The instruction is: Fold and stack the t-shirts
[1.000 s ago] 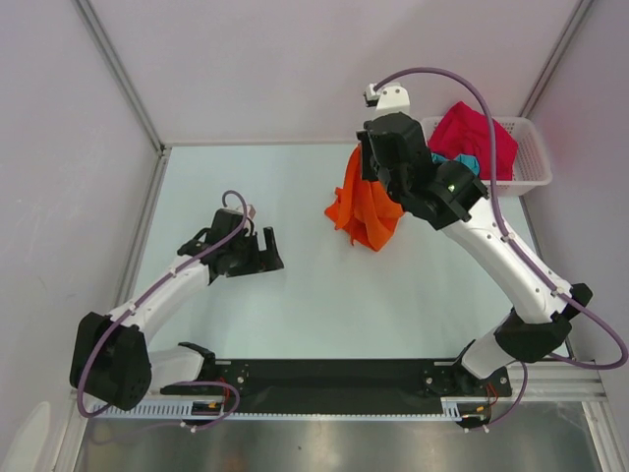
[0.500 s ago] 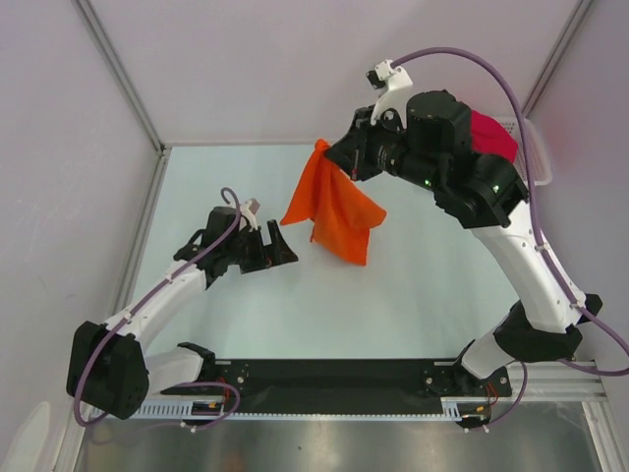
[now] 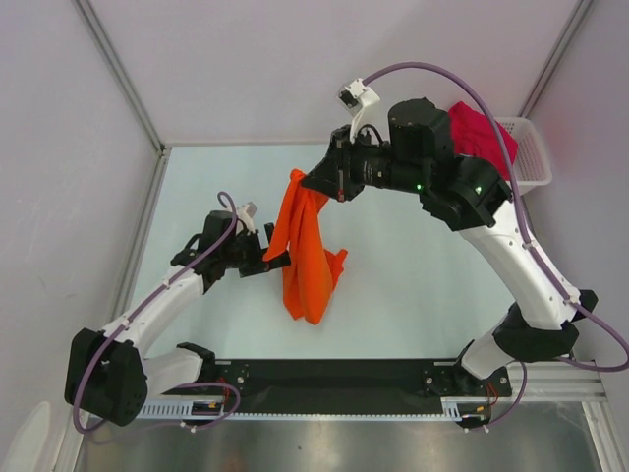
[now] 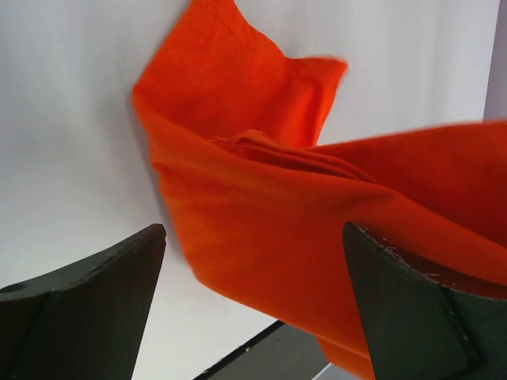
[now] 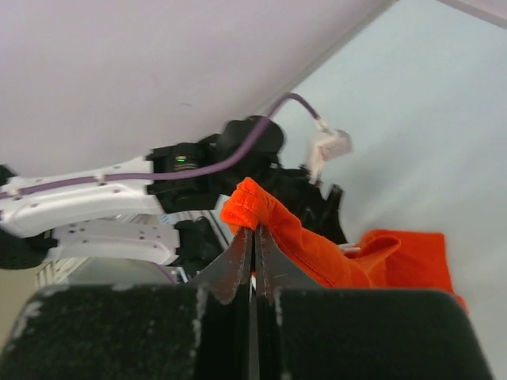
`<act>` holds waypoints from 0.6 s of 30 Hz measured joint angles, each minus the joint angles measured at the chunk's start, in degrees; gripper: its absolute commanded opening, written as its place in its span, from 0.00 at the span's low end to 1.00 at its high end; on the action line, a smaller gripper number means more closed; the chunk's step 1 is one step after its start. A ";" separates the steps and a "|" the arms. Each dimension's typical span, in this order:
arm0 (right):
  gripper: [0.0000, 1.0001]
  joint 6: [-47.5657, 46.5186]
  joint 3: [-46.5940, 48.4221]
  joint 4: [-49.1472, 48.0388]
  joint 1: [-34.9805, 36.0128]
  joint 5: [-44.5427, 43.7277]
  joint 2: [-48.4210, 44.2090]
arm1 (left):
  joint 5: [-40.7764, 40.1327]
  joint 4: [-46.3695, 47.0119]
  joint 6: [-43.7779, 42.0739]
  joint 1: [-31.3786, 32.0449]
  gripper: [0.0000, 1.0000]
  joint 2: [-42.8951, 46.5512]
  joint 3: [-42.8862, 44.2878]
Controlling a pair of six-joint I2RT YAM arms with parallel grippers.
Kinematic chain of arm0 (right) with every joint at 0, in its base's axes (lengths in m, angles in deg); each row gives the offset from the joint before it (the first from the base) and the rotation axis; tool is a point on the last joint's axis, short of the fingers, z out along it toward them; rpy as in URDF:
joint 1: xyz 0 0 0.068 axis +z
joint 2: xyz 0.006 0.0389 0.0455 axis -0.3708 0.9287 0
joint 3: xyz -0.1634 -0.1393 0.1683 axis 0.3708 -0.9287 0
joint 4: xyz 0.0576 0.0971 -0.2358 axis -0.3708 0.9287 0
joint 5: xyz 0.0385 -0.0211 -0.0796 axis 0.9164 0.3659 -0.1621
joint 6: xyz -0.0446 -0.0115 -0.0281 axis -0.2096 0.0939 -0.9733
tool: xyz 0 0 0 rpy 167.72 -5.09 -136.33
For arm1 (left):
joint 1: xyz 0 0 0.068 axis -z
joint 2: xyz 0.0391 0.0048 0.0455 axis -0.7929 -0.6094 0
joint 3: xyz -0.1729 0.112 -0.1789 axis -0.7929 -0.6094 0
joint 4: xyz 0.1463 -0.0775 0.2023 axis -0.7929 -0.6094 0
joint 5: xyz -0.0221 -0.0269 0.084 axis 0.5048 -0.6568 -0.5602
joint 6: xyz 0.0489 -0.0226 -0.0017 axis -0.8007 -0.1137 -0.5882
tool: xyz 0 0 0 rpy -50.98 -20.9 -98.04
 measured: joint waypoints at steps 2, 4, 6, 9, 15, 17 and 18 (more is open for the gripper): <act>0.00 0.07 -3.67 -0.35 -1.73 -1.62 -1.16 | 0.13 0.02 0.02 -0.09 0.98 0.15 -0.11; 0.00 0.28 -7.74 -0.35 -3.91 -3.69 -2.08 | 0.24 0.07 0.00 -0.11 0.98 0.35 -0.24; 0.00 0.92 -11.02 -0.39 -5.86 -5.97 -2.12 | 0.33 0.02 0.00 -0.11 0.98 0.61 -0.26; 0.00 1.57 -14.01 0.22 -7.78 -8.59 -1.95 | 0.35 0.15 0.02 -0.13 0.98 0.81 -0.26; 0.00 1.60 -14.58 0.28 -7.96 -11.34 -2.23 | 1.38 1.53 0.39 -0.15 0.98 -0.50 -0.55; 0.00 1.60 -15.45 0.02 -8.02 -12.04 -2.56 | 1.92 2.91 0.98 -0.15 0.98 -1.81 -1.40; 0.00 1.60 -15.96 0.00 -8.15 -12.41 -2.75 | 2.10 3.37 1.20 -0.17 0.97 -2.38 -1.86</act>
